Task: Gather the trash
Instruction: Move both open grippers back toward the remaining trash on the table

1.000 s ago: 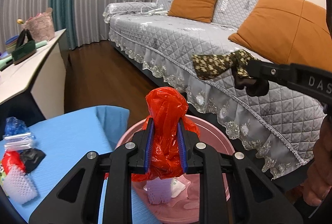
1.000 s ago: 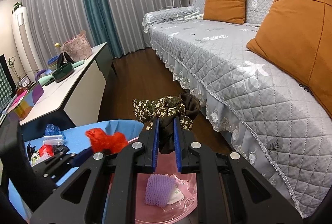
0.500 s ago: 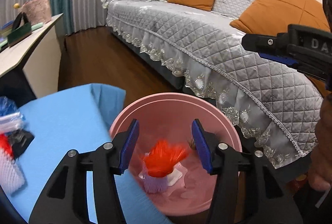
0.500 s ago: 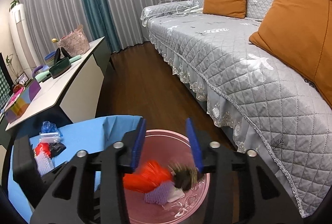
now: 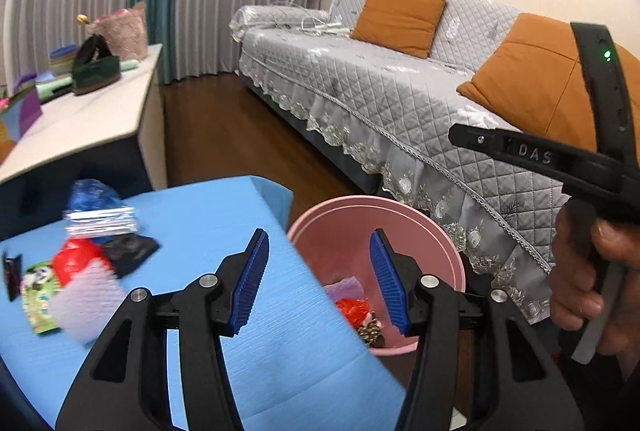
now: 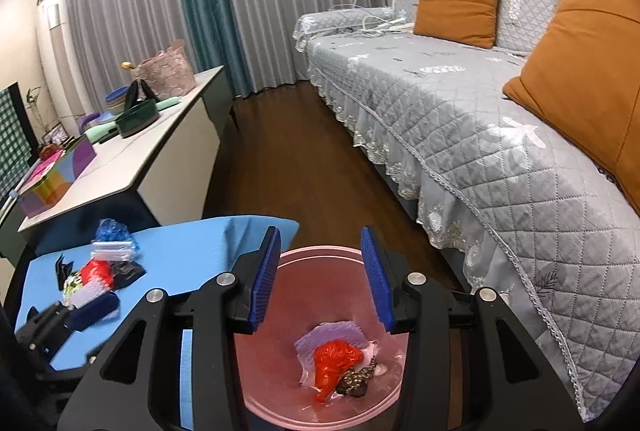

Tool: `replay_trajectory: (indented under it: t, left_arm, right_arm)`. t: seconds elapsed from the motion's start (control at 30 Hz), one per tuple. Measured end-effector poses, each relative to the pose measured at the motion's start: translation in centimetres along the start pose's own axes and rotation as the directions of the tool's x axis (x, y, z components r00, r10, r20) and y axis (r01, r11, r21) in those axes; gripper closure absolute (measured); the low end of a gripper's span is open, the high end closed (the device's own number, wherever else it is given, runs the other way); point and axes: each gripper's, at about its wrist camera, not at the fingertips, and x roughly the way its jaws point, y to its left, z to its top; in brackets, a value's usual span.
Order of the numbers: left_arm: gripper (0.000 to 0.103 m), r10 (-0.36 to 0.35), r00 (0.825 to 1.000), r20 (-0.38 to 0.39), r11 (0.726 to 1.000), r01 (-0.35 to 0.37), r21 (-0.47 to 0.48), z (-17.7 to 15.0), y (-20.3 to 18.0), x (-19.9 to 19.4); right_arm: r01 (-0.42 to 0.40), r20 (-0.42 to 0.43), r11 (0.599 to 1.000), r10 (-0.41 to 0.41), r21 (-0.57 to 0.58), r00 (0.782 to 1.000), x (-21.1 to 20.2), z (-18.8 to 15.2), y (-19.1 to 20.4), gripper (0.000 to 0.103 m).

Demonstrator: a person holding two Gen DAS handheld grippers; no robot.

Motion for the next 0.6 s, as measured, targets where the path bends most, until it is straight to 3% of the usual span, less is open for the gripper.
replay_trajectory:
  t: [0.23, 0.4, 0.6]
  left_arm:
    - [0.051, 0.047, 0.998, 0.029, 0.999, -0.046, -0.014, -0.7, 2.3, -4.1]
    - [0.053, 0.101, 0.993, 0.055, 0.994, -0.098, -0.052, -1.6, 4.8, -7.2]
    - [0.053, 0.213, 0.974, 0.072, 0.971, -0.202, -0.129, -3.4, 9.2, -10.5]
  right_arm:
    - [-0.047, 0.025, 0.999, 0.048, -0.028, 0.999, -2.1, -0.9, 2.3, 0.062]
    - [-0.088, 0.035, 0.993, 0.091, -0.072, 0.995, -3.0, -1.6, 4.7, 0.08]
    - [-0.175, 0.064, 0.98, 0.182, -0.091, 0.981, -4.1, -2.0, 8.4, 0.082]
